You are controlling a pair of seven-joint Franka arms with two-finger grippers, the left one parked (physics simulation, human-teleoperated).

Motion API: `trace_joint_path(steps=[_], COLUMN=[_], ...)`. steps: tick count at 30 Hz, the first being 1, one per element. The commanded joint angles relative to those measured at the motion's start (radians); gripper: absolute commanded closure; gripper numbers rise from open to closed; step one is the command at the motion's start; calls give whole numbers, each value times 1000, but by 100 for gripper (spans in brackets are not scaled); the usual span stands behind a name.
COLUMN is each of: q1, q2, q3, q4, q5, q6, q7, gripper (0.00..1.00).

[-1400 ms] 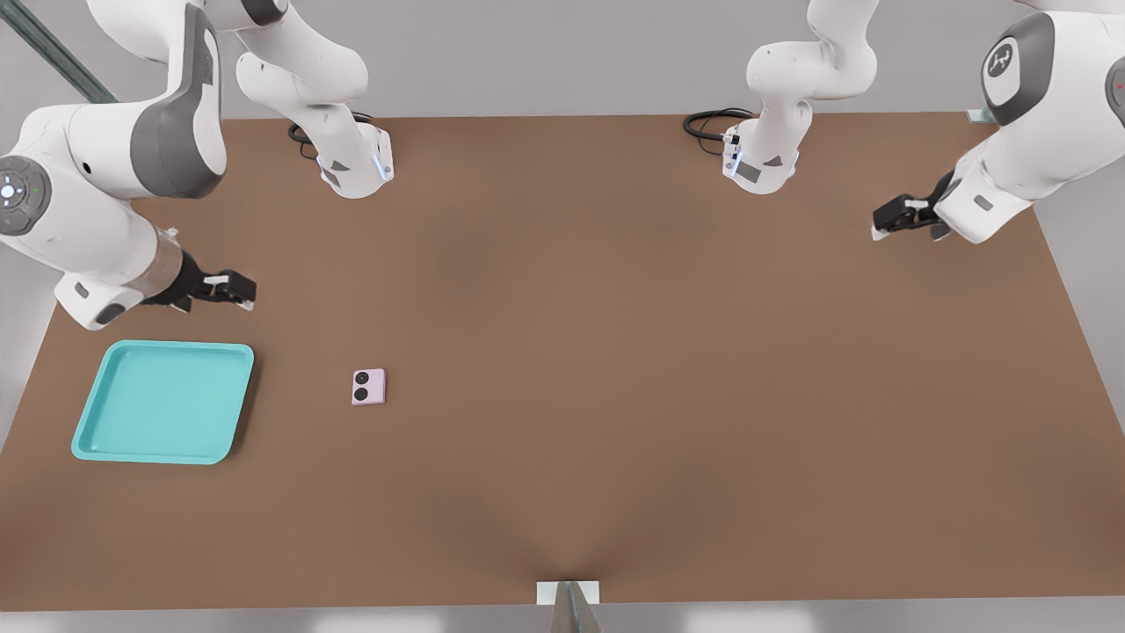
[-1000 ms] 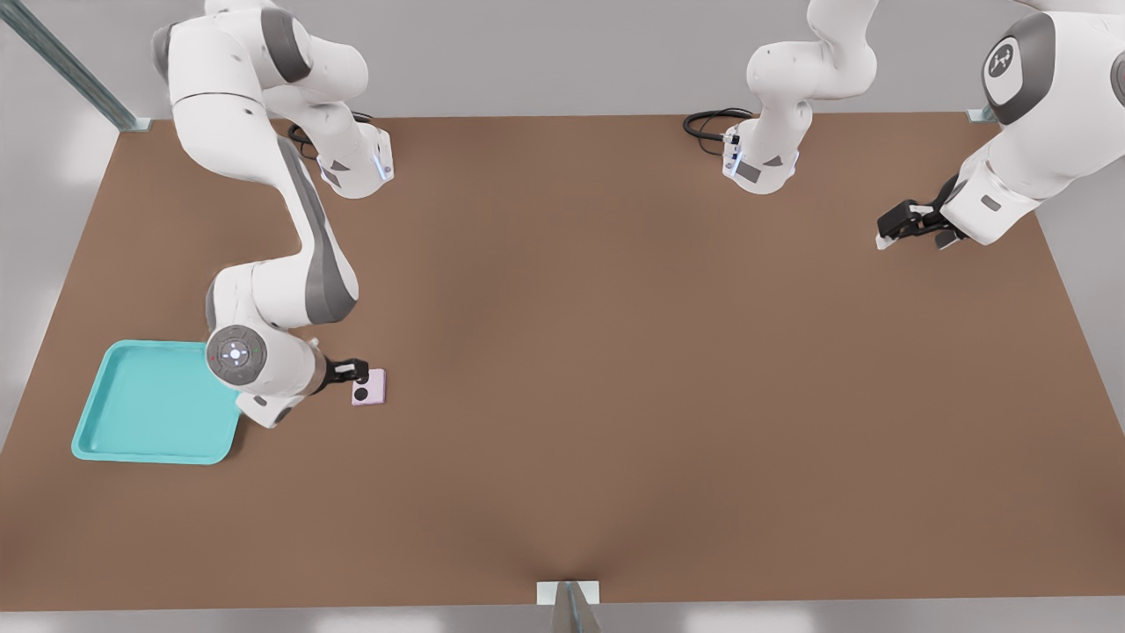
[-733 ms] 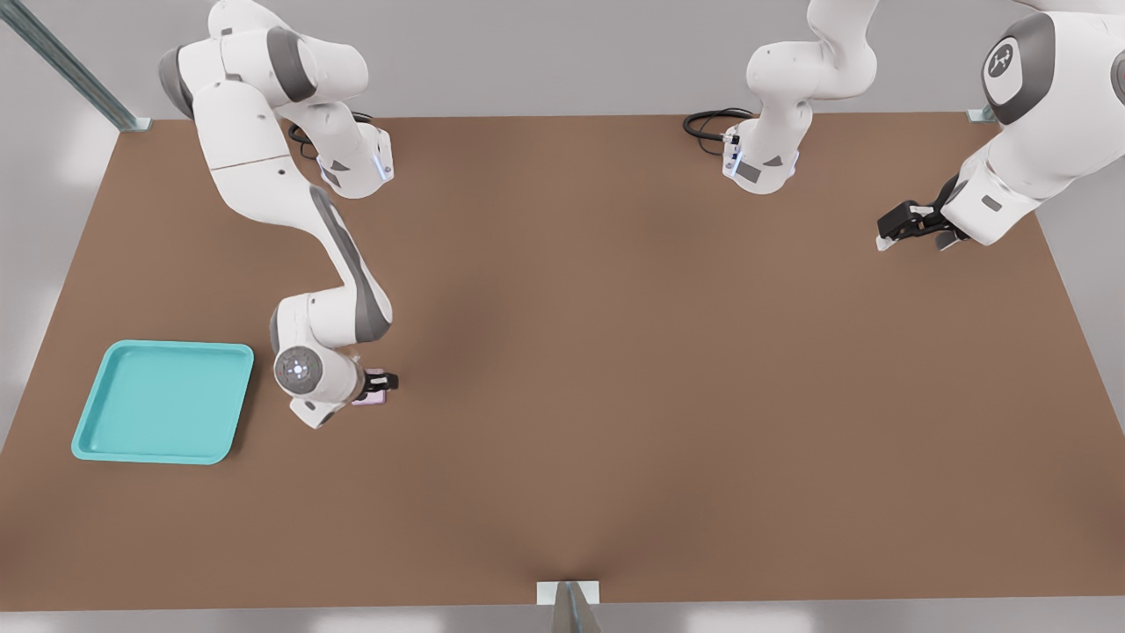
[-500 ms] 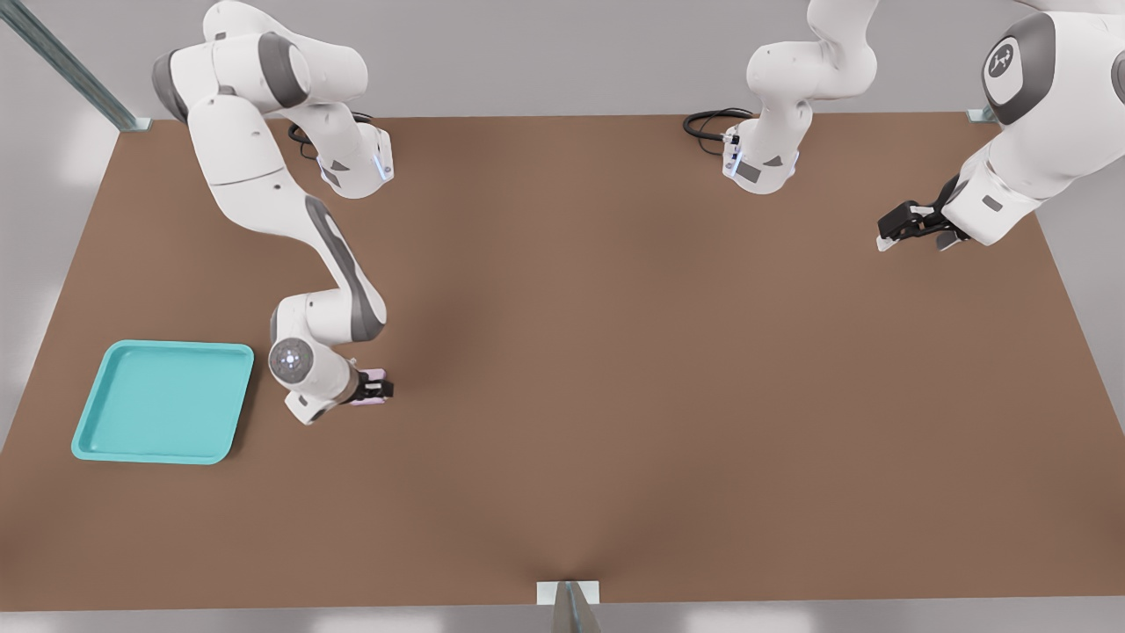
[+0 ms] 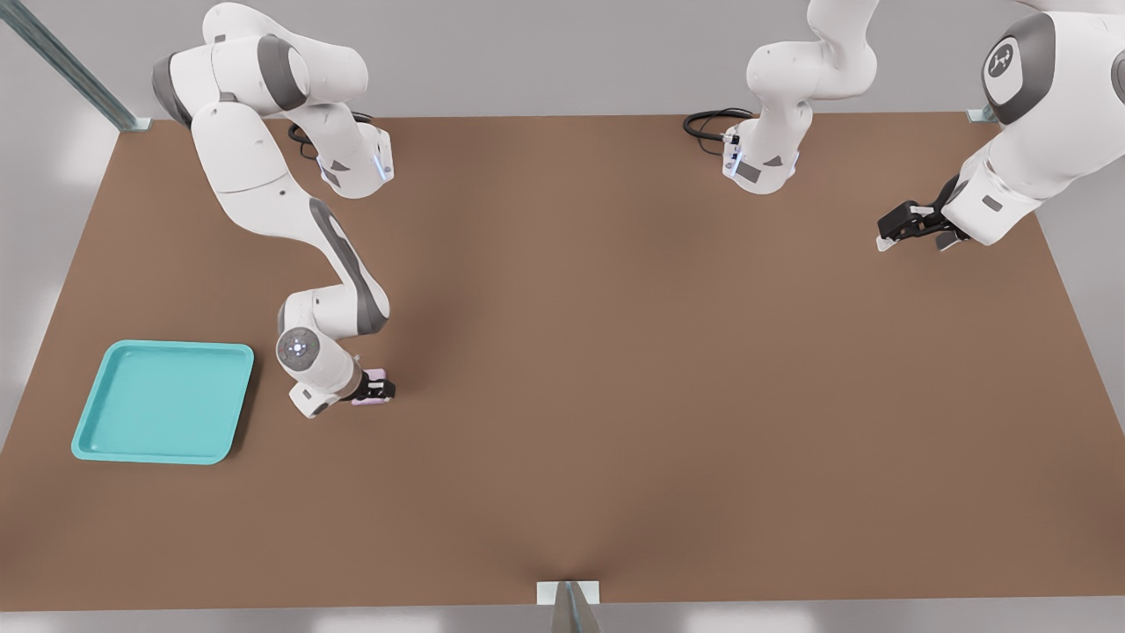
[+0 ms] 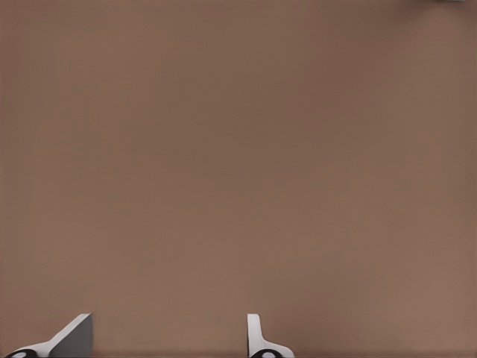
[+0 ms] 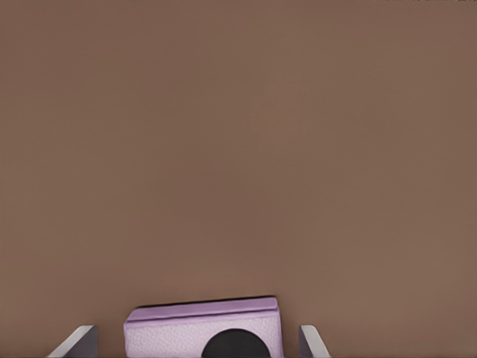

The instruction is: Keep left arm still and place phone on the tray with right arm

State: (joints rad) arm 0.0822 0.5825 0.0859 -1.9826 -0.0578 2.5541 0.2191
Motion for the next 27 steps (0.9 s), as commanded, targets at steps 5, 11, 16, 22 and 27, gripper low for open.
trace_joint_path(steps=[5, 11, 16, 22, 27], q1=[-1, 1, -10, -121, -389], q2=[8, 8, -36, -154, -168], q3=[0, 0, 0, 0, 0], q4=[-1, -1, 2, 15, 90], q5=[-22, -23, -23, -23, -22], q6=[28, 26, -11, -120, -215], q7=[13, 13, -6, -173, -527], gripper=[8, 22, 22, 22, 22])
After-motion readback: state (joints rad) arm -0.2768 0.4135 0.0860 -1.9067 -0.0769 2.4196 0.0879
